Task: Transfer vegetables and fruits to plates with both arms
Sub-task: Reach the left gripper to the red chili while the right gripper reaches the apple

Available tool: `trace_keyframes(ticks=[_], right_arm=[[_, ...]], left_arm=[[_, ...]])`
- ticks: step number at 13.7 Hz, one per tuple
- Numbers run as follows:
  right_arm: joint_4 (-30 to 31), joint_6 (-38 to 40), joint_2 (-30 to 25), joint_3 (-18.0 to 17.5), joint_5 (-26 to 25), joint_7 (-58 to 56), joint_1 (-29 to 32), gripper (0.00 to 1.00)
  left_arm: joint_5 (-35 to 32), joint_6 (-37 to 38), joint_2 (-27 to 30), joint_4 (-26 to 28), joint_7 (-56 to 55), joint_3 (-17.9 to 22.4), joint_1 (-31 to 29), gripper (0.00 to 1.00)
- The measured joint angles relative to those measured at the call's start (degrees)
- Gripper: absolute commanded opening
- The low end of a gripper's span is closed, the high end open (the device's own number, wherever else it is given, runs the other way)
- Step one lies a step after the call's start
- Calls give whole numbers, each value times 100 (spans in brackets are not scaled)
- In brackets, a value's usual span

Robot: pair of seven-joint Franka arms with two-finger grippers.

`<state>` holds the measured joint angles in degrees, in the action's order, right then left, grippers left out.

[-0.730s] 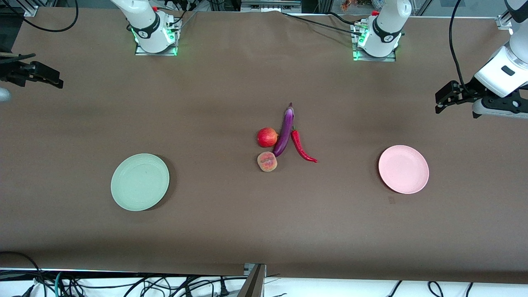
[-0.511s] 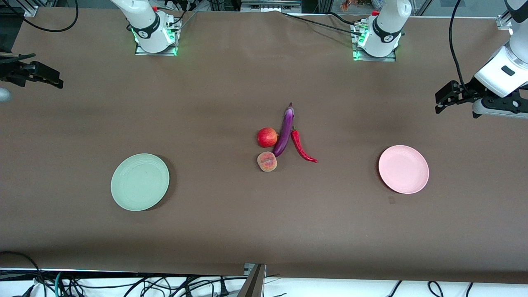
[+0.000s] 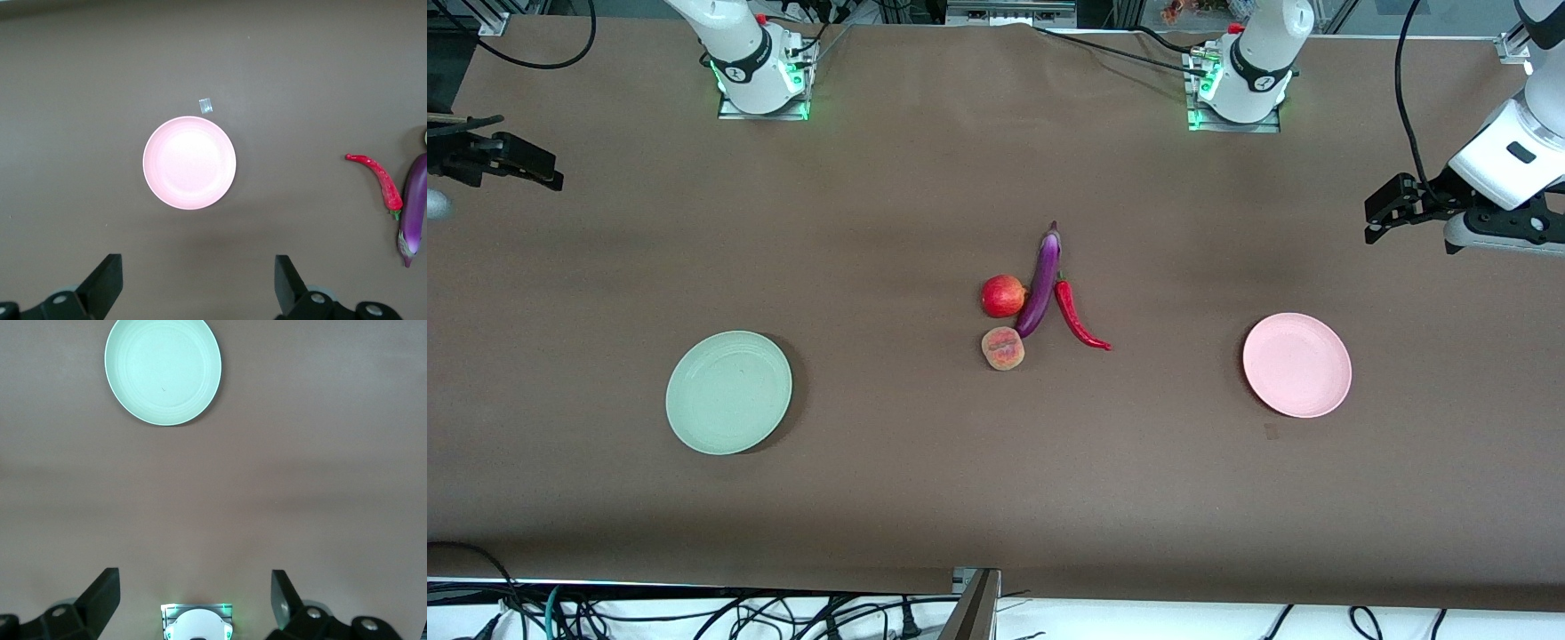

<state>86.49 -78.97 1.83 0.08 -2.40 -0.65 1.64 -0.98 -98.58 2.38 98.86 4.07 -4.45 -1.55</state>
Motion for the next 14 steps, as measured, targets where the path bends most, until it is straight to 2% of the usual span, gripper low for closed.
trace_keyframes(ticks=[5, 10, 14], right_arm=[[0, -2, 6, 0, 0, 0, 0, 100], [0, -39, 63, 32, 66, 0, 1, 100], [0, -78, 210, 105, 170, 0, 9, 100]], left_arm=[[0, 719, -379, 1, 0, -7, 5, 100], [151, 1999, -786, 5, 0, -214, 85, 100], [881, 1833, -1525, 34, -4, -246, 88, 100]])
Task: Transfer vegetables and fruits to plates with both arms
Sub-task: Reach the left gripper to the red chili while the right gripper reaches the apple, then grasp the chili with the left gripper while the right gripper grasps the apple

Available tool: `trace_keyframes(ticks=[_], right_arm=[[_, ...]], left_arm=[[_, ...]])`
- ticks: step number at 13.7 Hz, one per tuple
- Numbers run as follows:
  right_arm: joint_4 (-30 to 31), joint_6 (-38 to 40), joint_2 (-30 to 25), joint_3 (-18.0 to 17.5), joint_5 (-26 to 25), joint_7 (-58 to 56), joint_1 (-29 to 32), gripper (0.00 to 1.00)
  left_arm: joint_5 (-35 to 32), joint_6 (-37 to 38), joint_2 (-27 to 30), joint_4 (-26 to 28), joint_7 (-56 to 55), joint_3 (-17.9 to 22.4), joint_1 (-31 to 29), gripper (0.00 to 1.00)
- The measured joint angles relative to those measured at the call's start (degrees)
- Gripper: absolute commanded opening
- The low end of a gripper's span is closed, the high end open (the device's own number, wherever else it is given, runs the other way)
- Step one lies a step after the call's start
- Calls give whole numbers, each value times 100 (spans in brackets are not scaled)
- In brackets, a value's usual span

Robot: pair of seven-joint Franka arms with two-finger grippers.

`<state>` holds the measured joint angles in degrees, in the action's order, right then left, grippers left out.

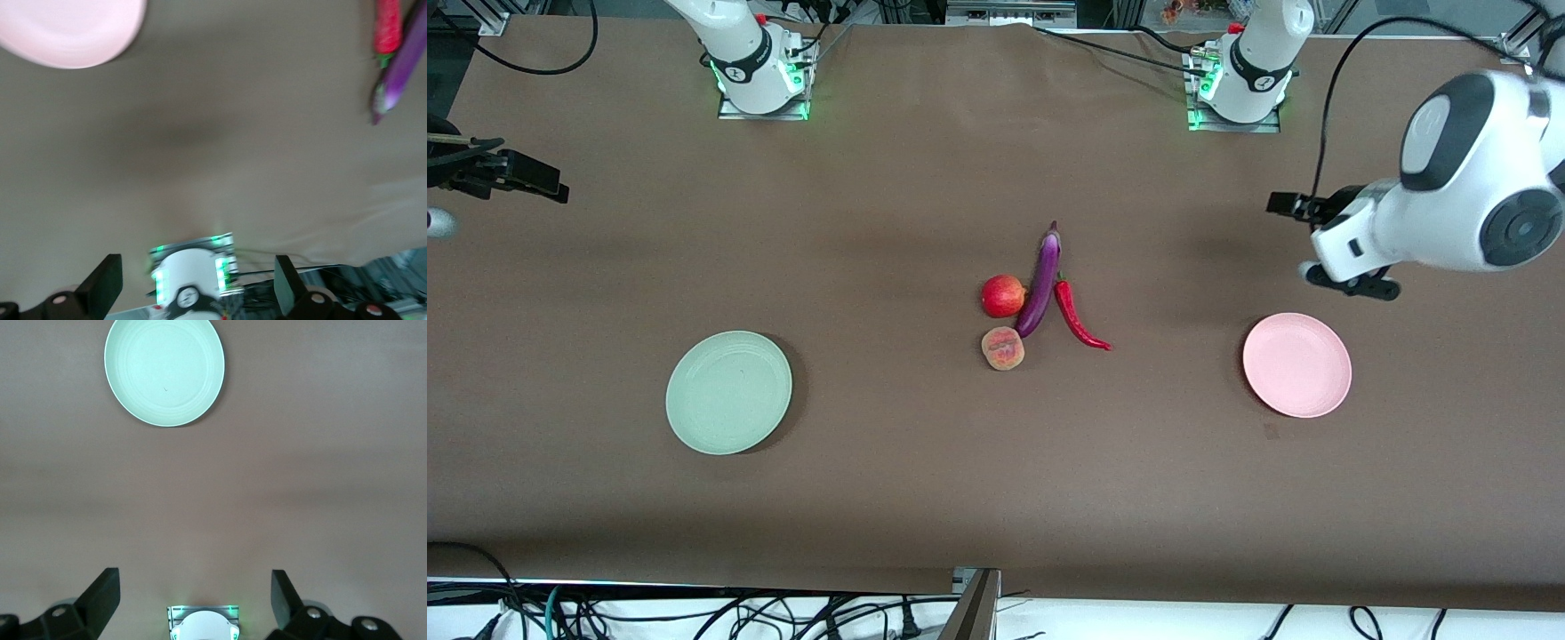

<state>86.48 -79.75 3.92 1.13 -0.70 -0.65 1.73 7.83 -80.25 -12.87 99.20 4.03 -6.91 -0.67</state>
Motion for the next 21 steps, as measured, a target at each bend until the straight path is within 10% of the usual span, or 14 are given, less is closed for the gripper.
trace_keyframes(ticks=[7, 14, 21], right_arm=[[7, 22, 294, -60, 15, -3, -42, 100], [7, -410, 898, -109, 608, 1193, -670, 100], [9, -1506, 1622, -135, 934, 3016, -2046, 100]], left_arm=[[132, -2825, -1747, -11, -1227, -193, 627, 100], [11, -4558, -2280, -65, -5061, -179, 2442, 100], [-99, -5264, -2610, -97, -5979, -69, 2488, 100]])
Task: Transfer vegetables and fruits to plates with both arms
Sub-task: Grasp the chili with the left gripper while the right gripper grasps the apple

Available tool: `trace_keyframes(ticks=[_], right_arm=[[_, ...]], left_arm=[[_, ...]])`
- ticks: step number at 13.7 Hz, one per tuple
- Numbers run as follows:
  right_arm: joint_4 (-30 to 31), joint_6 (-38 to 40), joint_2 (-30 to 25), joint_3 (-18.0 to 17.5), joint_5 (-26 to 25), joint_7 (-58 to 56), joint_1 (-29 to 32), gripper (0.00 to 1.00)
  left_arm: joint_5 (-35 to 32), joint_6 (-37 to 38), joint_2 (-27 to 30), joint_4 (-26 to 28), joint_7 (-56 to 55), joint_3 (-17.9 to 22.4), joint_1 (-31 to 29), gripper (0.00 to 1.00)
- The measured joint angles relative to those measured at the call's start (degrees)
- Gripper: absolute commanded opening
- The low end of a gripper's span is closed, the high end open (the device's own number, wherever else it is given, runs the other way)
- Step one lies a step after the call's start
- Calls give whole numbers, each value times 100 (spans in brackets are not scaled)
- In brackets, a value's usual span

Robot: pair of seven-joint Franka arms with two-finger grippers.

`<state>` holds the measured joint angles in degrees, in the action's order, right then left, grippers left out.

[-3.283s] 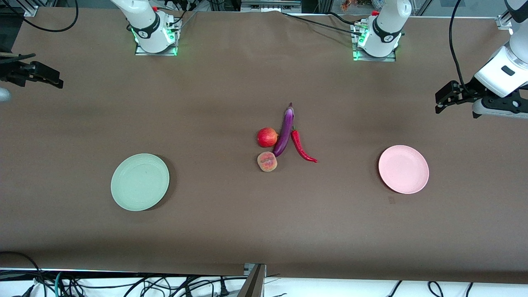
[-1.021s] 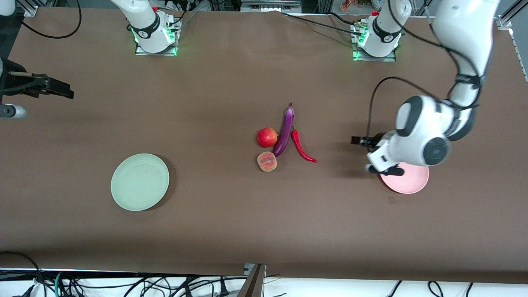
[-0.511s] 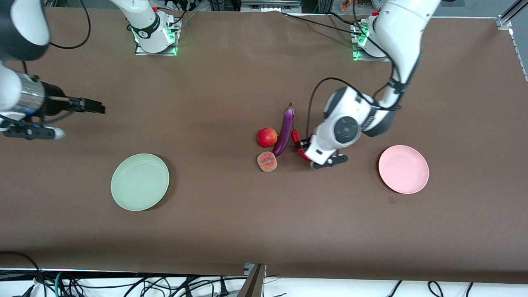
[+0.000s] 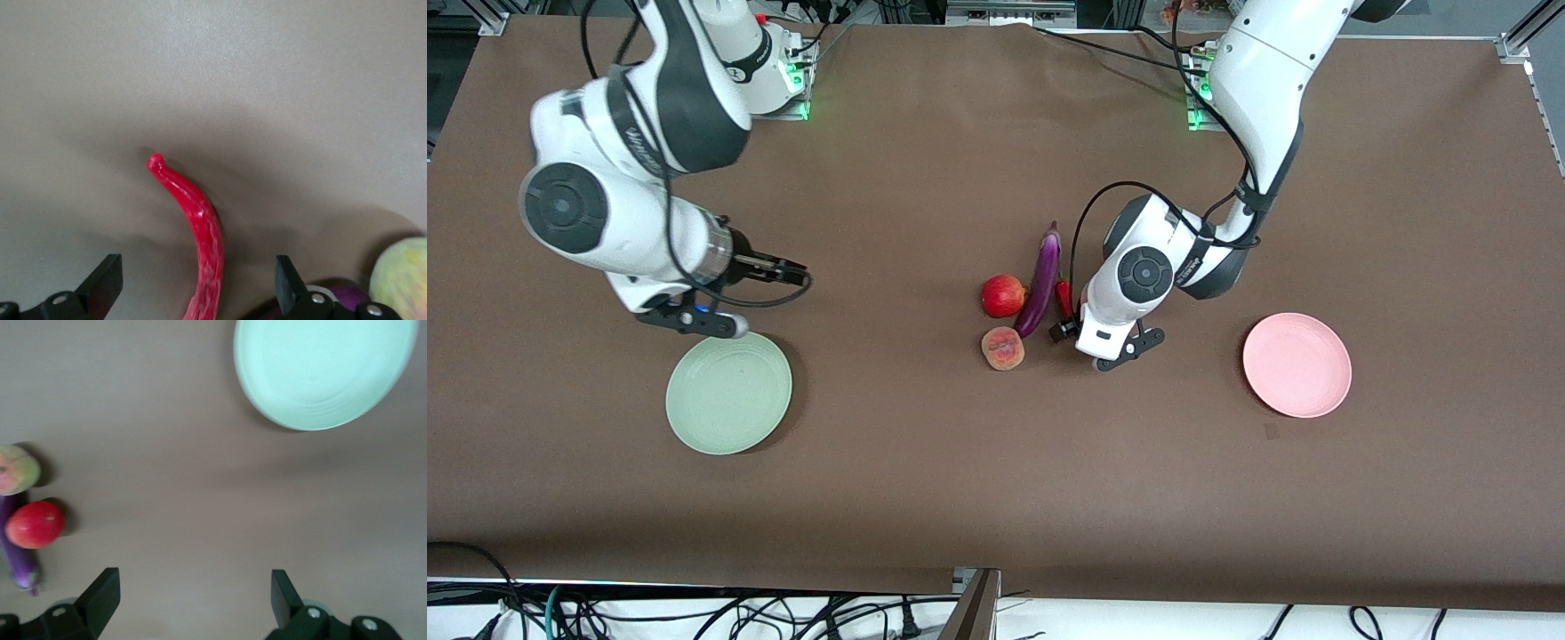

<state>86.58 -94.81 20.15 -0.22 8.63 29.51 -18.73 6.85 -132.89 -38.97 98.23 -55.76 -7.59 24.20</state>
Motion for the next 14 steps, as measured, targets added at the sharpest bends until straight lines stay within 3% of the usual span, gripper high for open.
trace_keyframes(ticks=[1, 2, 3, 4, 6, 14], right_arm=[[0, -163, 105, 0, 125, 176, -89, 100], [1, -327, 207, -1, 193, 353, -197, 100], [2, -512, 308, -3, 224, 548, -338, 100], [2, -721, 415, -7, 267, 793, -510, 100], [3, -1217, 637, -13, 426, 1347, -902, 100], [8, -2726, 1558, -21, 540, 2235, -1989, 100]], left_arm=[[0, -35, -68, -1, -18, -4, 7, 100], [0, -58, -123, -3, -26, -9, 14, 85], [0, -80, -164, -4, -31, -12, 18, 46], [0, -92, -183, -9, -35, -13, 18, 25], [1, -94, -186, -39, -46, -14, 18, 3], [-33, 26, -183, -128, -22, -14, 10, 0]])
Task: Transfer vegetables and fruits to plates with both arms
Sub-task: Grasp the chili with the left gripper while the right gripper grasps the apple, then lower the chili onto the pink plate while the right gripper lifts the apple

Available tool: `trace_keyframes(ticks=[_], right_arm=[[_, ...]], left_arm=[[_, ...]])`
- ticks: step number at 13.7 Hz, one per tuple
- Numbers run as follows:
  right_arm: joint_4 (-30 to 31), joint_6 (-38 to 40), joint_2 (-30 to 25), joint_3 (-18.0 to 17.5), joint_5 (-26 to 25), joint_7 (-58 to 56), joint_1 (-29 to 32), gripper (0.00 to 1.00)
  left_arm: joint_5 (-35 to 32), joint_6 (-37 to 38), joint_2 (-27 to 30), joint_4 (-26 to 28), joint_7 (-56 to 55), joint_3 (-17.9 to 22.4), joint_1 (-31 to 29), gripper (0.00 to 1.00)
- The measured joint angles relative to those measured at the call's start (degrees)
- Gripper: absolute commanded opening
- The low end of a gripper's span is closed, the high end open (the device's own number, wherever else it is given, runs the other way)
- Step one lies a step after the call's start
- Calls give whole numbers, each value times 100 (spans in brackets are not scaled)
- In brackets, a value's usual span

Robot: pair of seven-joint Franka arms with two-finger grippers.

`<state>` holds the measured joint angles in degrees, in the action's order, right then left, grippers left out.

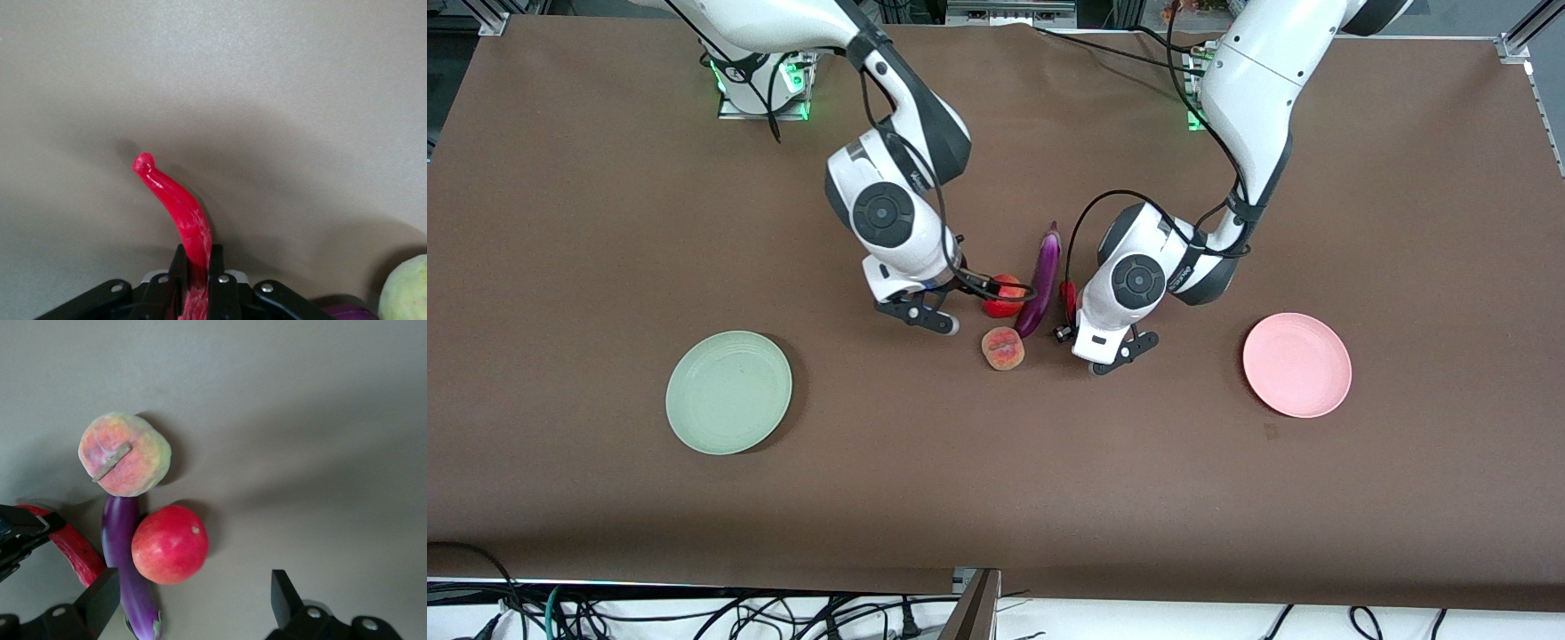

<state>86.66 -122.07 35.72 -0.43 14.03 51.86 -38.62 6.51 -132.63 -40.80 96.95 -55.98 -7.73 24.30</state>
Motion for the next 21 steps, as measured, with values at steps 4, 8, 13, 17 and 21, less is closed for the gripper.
trace_keyframes(ticks=[4, 8, 13, 17, 21], right_arm=[[-5, -522, 354, 0, 139, 86, -218, 100], [-7, -770, 534, 1, 141, 241, -343, 100], [-7, -1144, 797, 1, 144, 254, -416, 100], [-8, -1373, 934, 8, 145, 258, -420, 100], [-8, -1433, 977, 7, 147, 268, -485, 100]], left_arm=[[-377, 589, 115, -100, 524, 46, -124, 0], [-422, 1153, 454, -162, 2068, 80, -716, 0], [-626, 1359, 819, -188, 5090, 132, -1670, 0], [-1967, 1357, 819, -318, 6493, 141, -2126, 0], [-2143, 1445, 680, -219, 7394, 144, -2319, 15]])
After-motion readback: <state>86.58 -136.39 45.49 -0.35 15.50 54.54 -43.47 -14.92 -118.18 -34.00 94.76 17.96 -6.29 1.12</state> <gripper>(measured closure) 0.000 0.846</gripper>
